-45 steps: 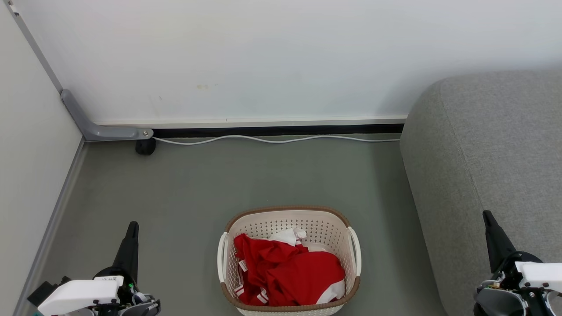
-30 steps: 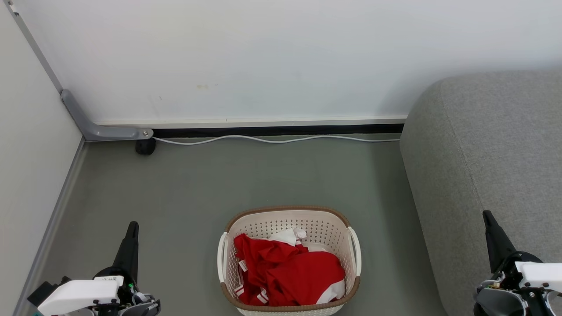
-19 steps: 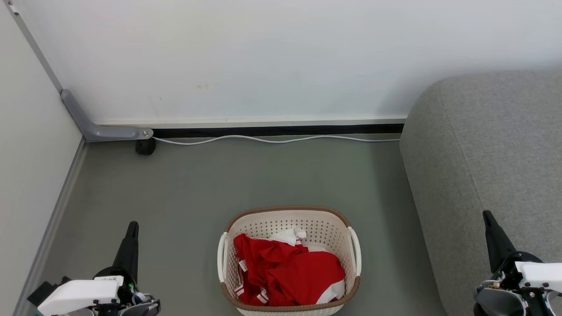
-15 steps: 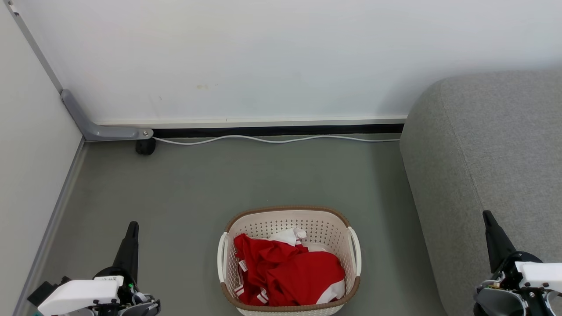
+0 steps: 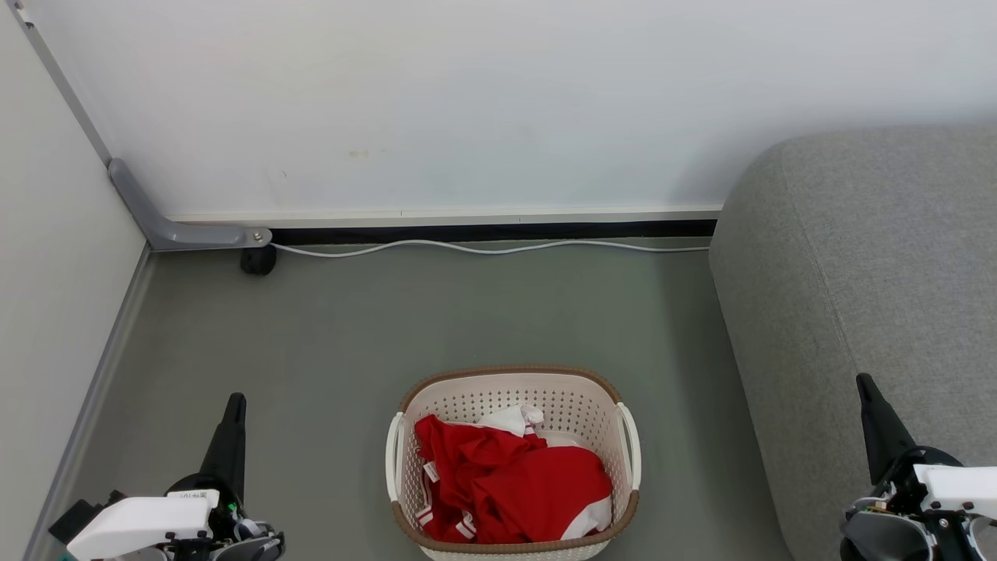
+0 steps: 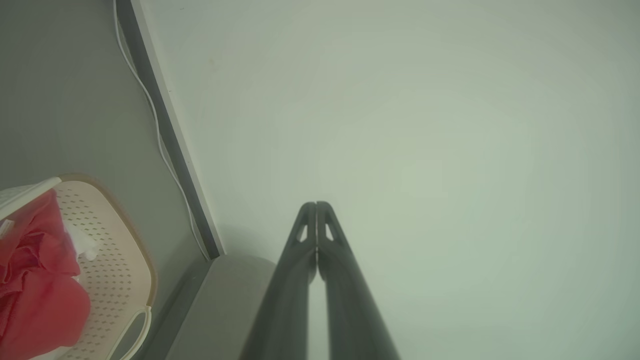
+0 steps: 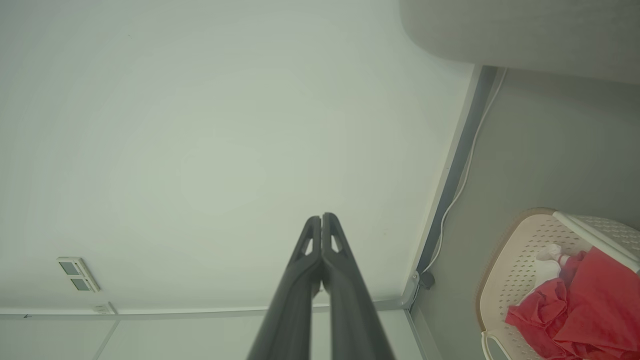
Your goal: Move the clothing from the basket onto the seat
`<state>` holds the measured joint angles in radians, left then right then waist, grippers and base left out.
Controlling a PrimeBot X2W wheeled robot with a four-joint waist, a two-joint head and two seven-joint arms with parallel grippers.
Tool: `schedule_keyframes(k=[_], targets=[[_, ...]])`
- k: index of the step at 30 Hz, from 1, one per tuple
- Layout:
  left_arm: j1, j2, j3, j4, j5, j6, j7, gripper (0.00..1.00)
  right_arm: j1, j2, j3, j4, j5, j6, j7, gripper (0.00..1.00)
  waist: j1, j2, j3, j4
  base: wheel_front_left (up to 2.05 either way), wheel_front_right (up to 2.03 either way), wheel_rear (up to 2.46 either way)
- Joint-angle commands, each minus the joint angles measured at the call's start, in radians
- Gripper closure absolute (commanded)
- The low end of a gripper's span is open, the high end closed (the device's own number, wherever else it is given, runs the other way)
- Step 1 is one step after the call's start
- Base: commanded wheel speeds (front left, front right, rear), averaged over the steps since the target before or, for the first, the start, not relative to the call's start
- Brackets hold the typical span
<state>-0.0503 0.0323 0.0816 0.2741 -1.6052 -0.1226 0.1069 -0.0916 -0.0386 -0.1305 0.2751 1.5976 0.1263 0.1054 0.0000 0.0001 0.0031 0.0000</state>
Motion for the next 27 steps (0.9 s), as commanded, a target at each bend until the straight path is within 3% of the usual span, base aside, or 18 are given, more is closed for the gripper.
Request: schedule_keyframes(k=[1,7,8,18,27], targets=[[-0.058,0.018,0.032,-0.029,-0.004,-0.008,0.006,1.0,-0.016,-0.012,0.017,-0.03,0.011,0.004,0.008,1.0,0.0,-0.0001,0.0,0.0,0.0,0.0,0.0],[-0.058,0.018,0.032,-0.029,-0.004,-0.008,0.006,1.0,-0.016,-0.012,0.017,-0.03,0.011,0.004,0.008,1.0,0.0,-0.0001,0.0,0.0,0.0,0.0,0.0],[0.0,0.0,0.0,0.001,0.0,0.0,0.0,0.0,0.0,0.0,0.0,0.001,0.0,0.0,0.0,0.0,0.0,-0.0001,0.0,0.0,0.0,0.0,0.0],[0.008,-0.013,-0.009,0.035,0.003,0.0,-0.017,0.0,0.001,0.007,0.02,0.03,-0.01,0.0,-0.01,0.0,0.0022,-0.0001,-0.001,-0.001,0.0,0.0,0.0],[-0.008,-0.005,-0.027,0.035,0.02,0.0,-0.044,0.0,-0.017,-0.008,0.054,0.028,-0.03,0.0,-0.039,0.0,0.0001,-0.0001,0.002,-0.001,0.0,0.0,0.0]])
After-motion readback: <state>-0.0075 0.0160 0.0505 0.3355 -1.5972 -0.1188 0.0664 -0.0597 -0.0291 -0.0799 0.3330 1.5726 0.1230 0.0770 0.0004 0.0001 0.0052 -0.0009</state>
